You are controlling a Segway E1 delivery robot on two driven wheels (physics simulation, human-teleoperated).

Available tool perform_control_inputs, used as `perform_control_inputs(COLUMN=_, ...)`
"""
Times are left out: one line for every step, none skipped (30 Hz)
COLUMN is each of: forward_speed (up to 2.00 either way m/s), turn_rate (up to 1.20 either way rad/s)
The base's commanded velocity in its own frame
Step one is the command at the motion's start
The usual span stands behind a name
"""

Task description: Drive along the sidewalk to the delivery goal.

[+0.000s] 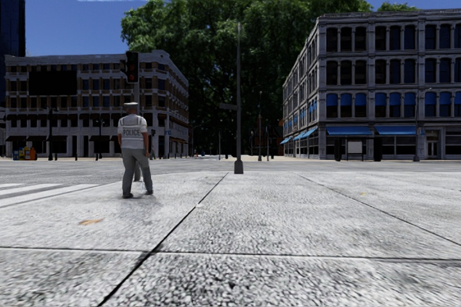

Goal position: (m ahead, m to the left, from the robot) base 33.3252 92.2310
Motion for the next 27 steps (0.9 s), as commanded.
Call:
perform_control_inputs(forward_speed=1.21, turn_rate=0.32)
perform_control_inputs(forward_speed=1.21, turn_rate=0.32)
perform_control_inputs(forward_speed=1.21, turn_rate=0.32)
perform_control_inputs(forward_speed=1.21, turn_rate=0.33)
perform_control_inputs(forward_speed=1.21, turn_rate=0.33)
perform_control_inputs(forward_speed=1.21, turn_rate=0.34)
perform_control_inputs(forward_speed=1.21, turn_rate=0.36)
perform_control_inputs(forward_speed=1.21, turn_rate=0.36)
perform_control_inputs(forward_speed=1.21, turn_rate=0.38)
perform_control_inputs(forward_speed=1.21, turn_rate=0.4)
perform_control_inputs(forward_speed=1.21, turn_rate=0.42)
perform_control_inputs(forward_speed=1.21, turn_rate=0.42)
perform_control_inputs(forward_speed=1.21, turn_rate=0.43)
perform_control_inputs(forward_speed=1.21, turn_rate=0.43)
perform_control_inputs(forward_speed=1.21, turn_rate=0.43)
perform_control_inputs(forward_speed=1.21, turn_rate=0.43)
perform_control_inputs(forward_speed=1.21, turn_rate=0.43)
perform_control_inputs(forward_speed=1.21, turn_rate=0.43)
perform_control_inputs(forward_speed=1.21, turn_rate=0.43)
perform_control_inputs(forward_speed=1.21, turn_rate=0.43)
perform_control_inputs(forward_speed=1.21, turn_rate=0.43)
perform_control_inputs(forward_speed=1.21, turn_rate=0.43)
perform_control_inputs(forward_speed=1.21, turn_rate=0.43)
perform_control_inputs(forward_speed=1.21, turn_rate=0.43)
perform_control_inputs(forward_speed=1.21, turn_rate=0.43)
perform_control_inputs(forward_speed=1.21, turn_rate=0.43)
perform_control_inputs(forward_speed=1.21, turn_rate=0.43)
